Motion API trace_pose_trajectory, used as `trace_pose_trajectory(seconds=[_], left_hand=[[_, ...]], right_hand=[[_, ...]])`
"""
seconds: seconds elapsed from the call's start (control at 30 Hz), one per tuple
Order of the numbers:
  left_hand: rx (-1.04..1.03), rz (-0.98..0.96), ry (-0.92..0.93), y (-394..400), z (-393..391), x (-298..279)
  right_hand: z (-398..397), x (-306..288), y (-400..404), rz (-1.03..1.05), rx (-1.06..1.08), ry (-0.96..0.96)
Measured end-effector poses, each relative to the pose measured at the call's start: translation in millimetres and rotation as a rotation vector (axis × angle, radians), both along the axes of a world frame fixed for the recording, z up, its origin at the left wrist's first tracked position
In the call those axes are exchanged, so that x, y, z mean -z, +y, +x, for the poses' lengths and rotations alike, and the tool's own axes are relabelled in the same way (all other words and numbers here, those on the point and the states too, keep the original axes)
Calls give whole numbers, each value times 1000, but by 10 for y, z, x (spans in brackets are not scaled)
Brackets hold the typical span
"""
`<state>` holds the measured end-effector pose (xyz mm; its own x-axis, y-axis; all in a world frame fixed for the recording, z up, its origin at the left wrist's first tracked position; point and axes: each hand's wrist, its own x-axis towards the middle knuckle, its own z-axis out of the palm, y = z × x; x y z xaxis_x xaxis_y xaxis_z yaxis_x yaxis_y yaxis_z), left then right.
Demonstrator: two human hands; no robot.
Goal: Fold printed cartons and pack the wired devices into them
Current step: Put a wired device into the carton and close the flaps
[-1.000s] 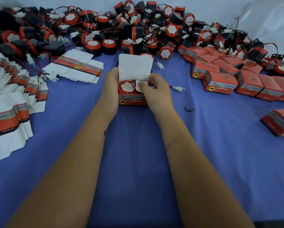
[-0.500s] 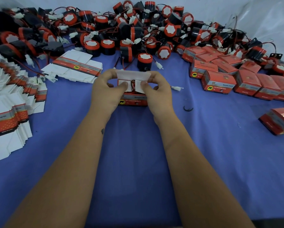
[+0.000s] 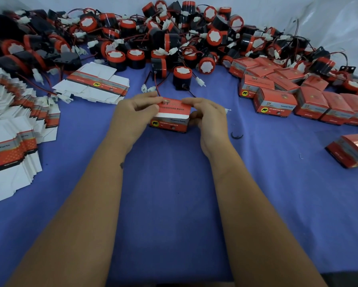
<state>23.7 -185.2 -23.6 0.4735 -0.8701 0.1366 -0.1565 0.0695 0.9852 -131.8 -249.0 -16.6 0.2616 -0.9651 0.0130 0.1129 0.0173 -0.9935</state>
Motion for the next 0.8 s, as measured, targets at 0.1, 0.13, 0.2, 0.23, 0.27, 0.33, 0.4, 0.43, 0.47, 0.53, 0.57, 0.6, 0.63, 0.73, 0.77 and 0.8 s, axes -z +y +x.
trace_pose_trajectory(seconds=[0.1,0.13,0.2,0.23,0.27,0.33,0.4,0.43,0.47,0.53,0.57,0.6,0.63,0.73,0.77,0.8], left_hand=[[24,-43,-154,7,-17,47],[30,-49,-169,7,-17,55],[47,-38,-176,9,-12,65],[57,-27,-173,12,-7,63],[67,-16,-177,17,-1,62],[93,-3,-215,36,16,58],[107,4,-263,45,28,53],[106,8,-287,43,26,51],[98,11,-320,42,21,51],[73,13,-393,40,5,53],[65,11,-417,39,0,53],[61,9,-433,38,-3,52],[59,8,-446,38,-2,51],[49,-1,-466,26,4,50],[44,-5,-470,22,4,48],[39,-10,-473,18,4,48]], right_hand=[[-6,2,7,-26,-68,38],[-9,17,13,-65,-96,73],[-21,31,29,-155,-134,159],[-31,27,33,-187,-143,195],[-38,24,34,-212,-147,223],[-53,23,21,-266,-147,276],[-69,32,7,-303,-181,299],[-79,36,4,-313,-211,301],[-85,44,2,-331,-236,316],[-80,61,-4,-377,-242,366],[-69,62,-6,-389,-226,374],[-55,66,-3,-396,-202,375],[-42,68,0,-408,-175,376],[-11,71,10,-477,-114,402],[-4,72,13,-504,-104,417],[3,75,16,-536,-93,443]])
